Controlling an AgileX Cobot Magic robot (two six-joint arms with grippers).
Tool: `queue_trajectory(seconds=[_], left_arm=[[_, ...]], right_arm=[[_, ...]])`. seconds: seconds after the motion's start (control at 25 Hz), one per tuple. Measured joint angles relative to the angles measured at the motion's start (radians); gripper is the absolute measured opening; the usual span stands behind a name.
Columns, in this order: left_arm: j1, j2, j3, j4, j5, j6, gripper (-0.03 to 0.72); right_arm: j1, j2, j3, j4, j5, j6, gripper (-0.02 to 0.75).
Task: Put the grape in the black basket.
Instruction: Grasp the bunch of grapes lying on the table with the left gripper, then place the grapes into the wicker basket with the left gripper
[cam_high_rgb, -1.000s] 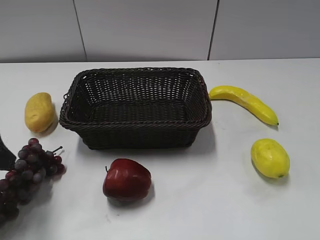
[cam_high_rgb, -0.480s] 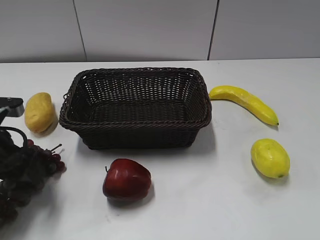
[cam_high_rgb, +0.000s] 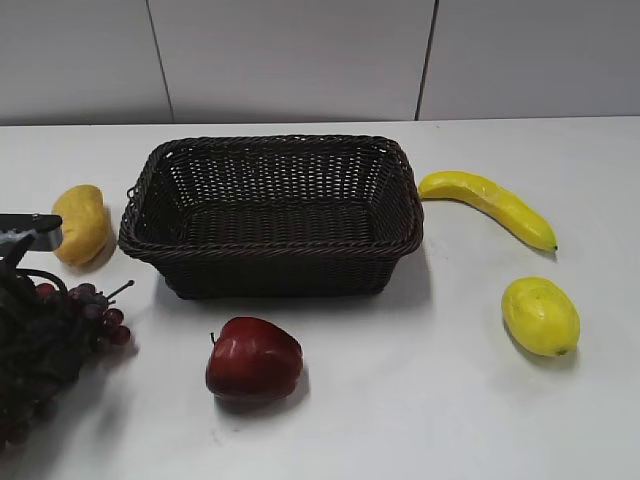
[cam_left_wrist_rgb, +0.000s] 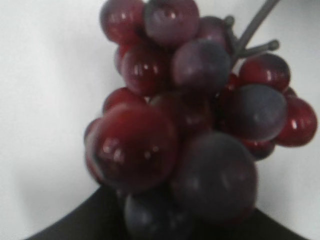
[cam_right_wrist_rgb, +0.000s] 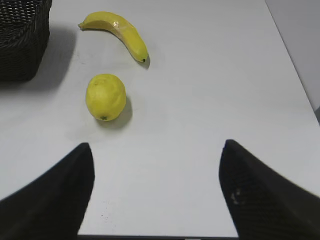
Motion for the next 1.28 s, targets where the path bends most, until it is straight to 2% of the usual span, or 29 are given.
queue_trajectory(seconds=[0.2,0.4,0.6,0.72,0.88,1.04,1.28], left_arm=[[0.000,-0.021,-0.054,0.001,0.107,0.000,0.350],[0.000,-0.145,-0.132,0.013,0.227,-0.035,0.341],[0.000,-0.303,-0.286,0.088,0.366,-0.107,0.338],[0.000,-0.365,-0.404,0.094,0.388,-0.117,0.335],[0.000,-0.387,-0.551,0.028,0.355,-0.120,0.335],[-0.007,-0.382,-0.622,-0.077,0.230,-0.121,0.332],[-0.106,-0.321,-0.635,-0.126,0.042,-0.118,0.332]], right_arm=[[0.000,0.000,0.000,0.000,0.000,0.000,0.590],[0.000,0.000,0.000,0.000,0.000,0.000,0.590],[0.000,0.000,0.000,0.000,0.000,0.000,0.590],[0.000,0.000,0.000,0.000,0.000,0.000,0.590],[0.000,0.000,0.000,0.000,0.000,0.000,0.590],[0.000,0.000,0.000,0.000,0.000,0.000,0.590],[0.000,0.000,0.000,0.000,0.000,0.000,0.590]])
